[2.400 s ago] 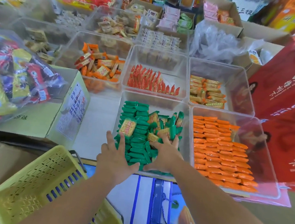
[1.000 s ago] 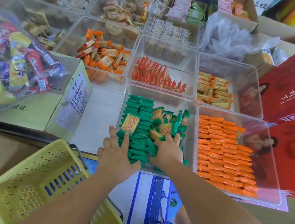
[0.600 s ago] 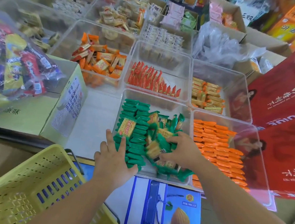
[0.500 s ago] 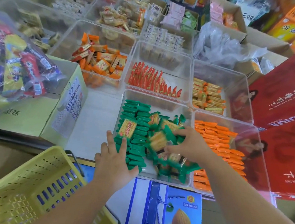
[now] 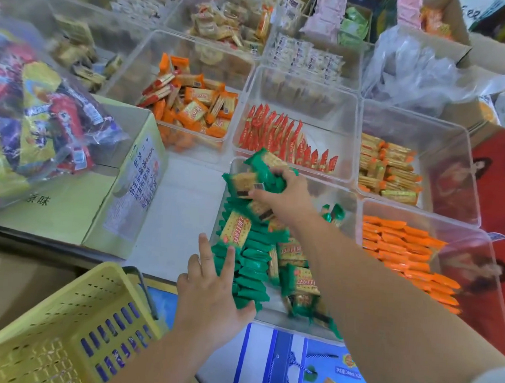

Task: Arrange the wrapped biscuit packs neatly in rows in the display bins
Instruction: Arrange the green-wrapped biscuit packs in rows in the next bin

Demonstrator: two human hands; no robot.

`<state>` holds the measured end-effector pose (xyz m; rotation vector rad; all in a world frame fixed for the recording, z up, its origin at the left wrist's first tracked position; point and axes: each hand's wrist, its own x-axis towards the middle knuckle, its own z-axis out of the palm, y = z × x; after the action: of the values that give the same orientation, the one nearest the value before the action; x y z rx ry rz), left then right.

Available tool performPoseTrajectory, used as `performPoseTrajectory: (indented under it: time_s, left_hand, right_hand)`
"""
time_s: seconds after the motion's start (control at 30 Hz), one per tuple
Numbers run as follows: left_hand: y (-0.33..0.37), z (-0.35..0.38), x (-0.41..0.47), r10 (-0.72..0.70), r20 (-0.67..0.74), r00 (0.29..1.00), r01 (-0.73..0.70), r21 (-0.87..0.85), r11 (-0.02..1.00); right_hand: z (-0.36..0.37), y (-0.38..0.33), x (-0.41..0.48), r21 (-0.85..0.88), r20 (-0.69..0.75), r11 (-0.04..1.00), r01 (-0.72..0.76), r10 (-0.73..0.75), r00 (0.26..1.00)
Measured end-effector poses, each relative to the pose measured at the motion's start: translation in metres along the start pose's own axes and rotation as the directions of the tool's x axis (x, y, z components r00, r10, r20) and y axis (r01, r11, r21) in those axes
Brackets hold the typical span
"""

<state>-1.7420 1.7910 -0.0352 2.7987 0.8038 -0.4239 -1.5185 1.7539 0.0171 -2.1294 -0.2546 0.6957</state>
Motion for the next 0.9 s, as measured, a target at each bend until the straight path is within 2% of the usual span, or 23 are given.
performPoseTrajectory:
  time_s: [0.03,0.1,0.27,0.47,0.53,0.6,0.67,0.73,0.83,0.9]
  left_hand:
    - [0.0,0.0,0.0,-0.003,0.004,1.0,0.003,0.0,1.0]
    - [0.0,0.001,0.001,-0.005,0.007,1.0,0.005,0.002,1.0]
    - [0.0,0.002,0.0,-0.018,-0.023,1.0,0.018,-0.032,0.999]
    - [-0.001,0.001,0.0,-0.022,0.004,1.0,0.022,-0.069,0.997]
    - [-0.001,-0.001,-0.001,-0.031,0.012,0.999,0.032,-0.11,0.993]
    - [0.0,-0.005,0.0,-0.062,-0.013,0.998,0.059,-0.181,0.982]
    - [0.0,-0.014,0.008,-0.082,-0.093,0.992,0.058,-0.233,0.971]
    - [0.0,-0.025,0.025,-0.079,-0.182,0.98,0.034,-0.24,0.97]
    - [-0.002,-0.039,0.062,-0.07,-0.217,0.974,0.012,-0.258,0.966]
    - [-0.004,-0.04,0.081,-0.043,-0.188,0.981,-0.004,-0.245,0.969]
  right_hand:
    - [0.009,0.003,0.003,-0.088,-0.09,0.995,0.057,-0.065,0.994]
    - [0.024,0.008,0.005,-0.158,-0.193,0.983,0.091,-0.121,0.974]
    - [0.04,0.029,-0.003,-0.423,-0.075,0.9,0.101,-0.145,0.987]
    - [0.031,0.036,-0.024,-0.549,-0.005,0.826,0.127,-0.155,0.988]
    - [0.024,0.034,-0.031,-0.576,-0.034,0.808,0.123,-0.174,0.984]
    - [0.011,0.03,-0.032,-0.56,-0.13,0.813,0.16,-0.277,0.952]
    - [-0.005,0.027,-0.027,-0.542,-0.201,0.805,0.243,-0.404,0.892]
    - [-0.022,0.021,-0.015,-0.529,-0.236,0.797,0.292,-0.468,0.852]
    - [-0.045,0.005,0.014,-0.494,-0.229,0.828,0.264,-0.417,0.88]
    - [-0.058,-0.003,0.037,-0.579,-0.176,0.785,0.222,-0.386,0.905]
